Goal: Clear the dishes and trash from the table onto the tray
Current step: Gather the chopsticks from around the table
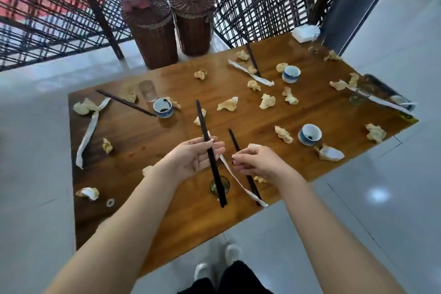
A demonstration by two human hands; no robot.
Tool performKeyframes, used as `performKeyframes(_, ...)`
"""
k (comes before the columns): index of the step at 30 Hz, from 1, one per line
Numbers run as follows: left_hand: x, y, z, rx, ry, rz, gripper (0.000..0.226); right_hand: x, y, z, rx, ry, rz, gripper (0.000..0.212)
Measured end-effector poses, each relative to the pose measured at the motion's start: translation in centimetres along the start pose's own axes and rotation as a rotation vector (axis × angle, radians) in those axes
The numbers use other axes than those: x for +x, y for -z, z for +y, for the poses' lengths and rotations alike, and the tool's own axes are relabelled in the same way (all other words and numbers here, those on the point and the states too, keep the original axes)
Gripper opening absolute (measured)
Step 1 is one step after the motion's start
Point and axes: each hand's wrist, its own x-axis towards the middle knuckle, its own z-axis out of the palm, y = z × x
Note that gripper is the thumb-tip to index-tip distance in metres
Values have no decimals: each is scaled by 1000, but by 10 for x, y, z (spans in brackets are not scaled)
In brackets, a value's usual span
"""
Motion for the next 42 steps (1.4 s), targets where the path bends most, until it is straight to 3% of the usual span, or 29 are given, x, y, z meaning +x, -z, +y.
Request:
performKeyframes(10,21,9,-19,-18,32,84,24,41,17,68,-90,-159,284,22)
performKeyframes(17,35,13,-27,-44,54,150,21,54,19,105,-423,-123,453,20)
performKeyframes(24,41,18,-33,-88,51,177,22,50,1,124,-684,-78,534,33)
performKeyframes(34,40,27,-39,-52,85,150,24,50,-6,138,-977,-33,563,32)
performKeyframes(42,38,33,-39,-73,86,162,24,53,-13,137,-918,-94,598,25)
